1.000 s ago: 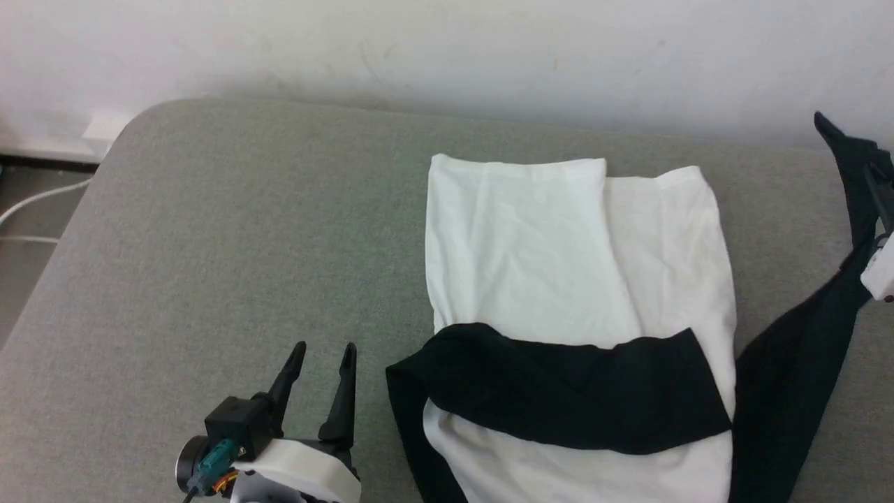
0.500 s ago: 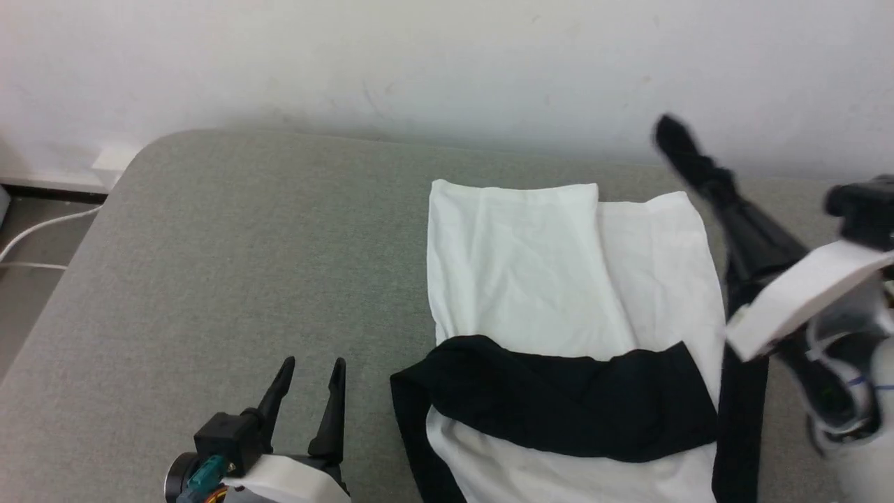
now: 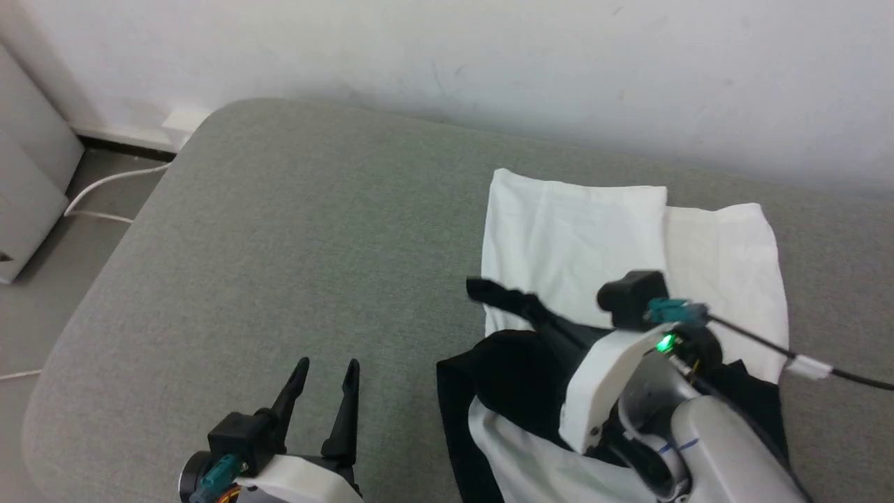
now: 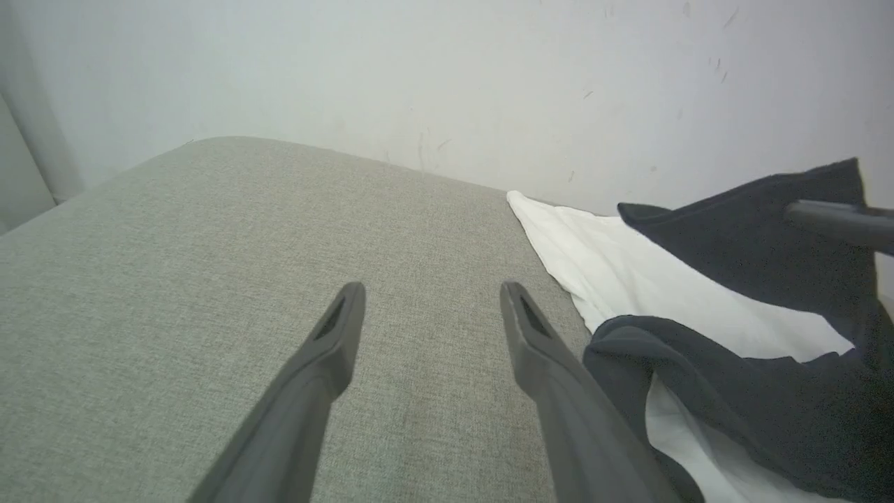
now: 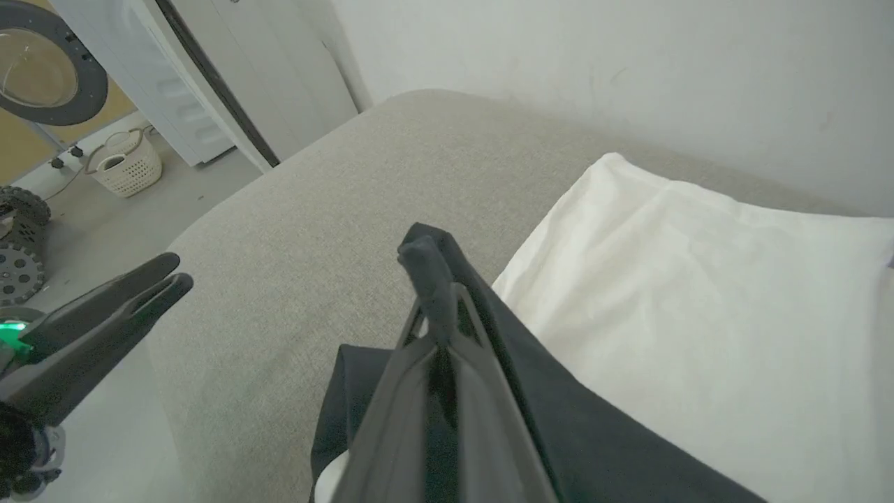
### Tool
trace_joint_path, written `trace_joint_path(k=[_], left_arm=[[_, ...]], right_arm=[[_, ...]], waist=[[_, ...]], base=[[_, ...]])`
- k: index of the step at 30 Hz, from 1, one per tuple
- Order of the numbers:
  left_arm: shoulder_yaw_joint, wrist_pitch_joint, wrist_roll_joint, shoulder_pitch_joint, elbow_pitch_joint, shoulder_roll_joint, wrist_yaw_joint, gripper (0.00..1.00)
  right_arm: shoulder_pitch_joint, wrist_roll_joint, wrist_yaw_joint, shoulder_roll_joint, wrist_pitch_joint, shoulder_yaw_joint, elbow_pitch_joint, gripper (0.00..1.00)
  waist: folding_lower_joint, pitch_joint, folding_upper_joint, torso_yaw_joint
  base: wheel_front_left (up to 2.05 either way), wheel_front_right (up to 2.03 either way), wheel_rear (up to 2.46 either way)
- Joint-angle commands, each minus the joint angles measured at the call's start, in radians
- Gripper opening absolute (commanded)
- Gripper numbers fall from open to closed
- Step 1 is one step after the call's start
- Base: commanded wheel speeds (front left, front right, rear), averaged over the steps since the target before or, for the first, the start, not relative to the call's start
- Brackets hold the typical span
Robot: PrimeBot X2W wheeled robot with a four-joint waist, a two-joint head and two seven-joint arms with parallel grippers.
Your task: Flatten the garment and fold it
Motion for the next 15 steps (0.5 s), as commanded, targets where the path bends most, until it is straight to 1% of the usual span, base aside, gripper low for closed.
trace_joint_path(k=[1, 7, 11, 12, 13, 15], left_arm=[[-0.005, -0.005, -0.001, -0.015, 0.0, -0.004, -0.001, 1.0], [-0.013, -0.005, -0.003, -0.019, 0.0, -0.016, -0.003, 1.0], [-0.005, -0.005, -0.004, -0.016, 0.0, -0.017, -0.005, 1.0], [-0.002, -0.005, -0.003, -0.015, 0.001, -0.017, -0.005, 1.0], [0.0, -0.005, -0.002, -0.015, 0.004, -0.017, -0.004, 1.0], [0.001, -0.005, 0.001, -0.016, 0.009, -0.017, -0.003, 1.0]], right_arm=[[-0.007, -0.012, -0.001, 0.006, -0.012, 0.014, 0.034, 0.0], [-0.034, -0.069, -0.001, 0.022, -0.046, 0.072, 0.25, 0.0], [-0.039, -0.071, -0.001, 0.027, -0.069, 0.135, 0.345, 0.0], [-0.039, -0.057, -0.001, 0.028, -0.074, 0.159, 0.357, 0.29], [-0.04, -0.041, -0.001, 0.03, -0.078, 0.178, 0.368, 1.0], [-0.047, -0.014, -0.001, 0.03, -0.088, 0.228, 0.376, 1.0]], waist=[[0.0, 0.02, 0.0, 0.031], [0.0, 0.041, 0.0, 0.065], [0.0, 0.044, 0.0, 0.067], [0.0, 0.044, 0.0, 0.063], [0.0, 0.042, 0.0, 0.058], [0.0, 0.033, 0.0, 0.046]], base=[[0.0, 0.0, 0.0], [0.0, 0.0, 0.0], [0.0, 0.0, 0.0], [0.0, 0.0, 0.0], [0.0, 0.0, 0.0], [0.0, 0.0, 0.0]])
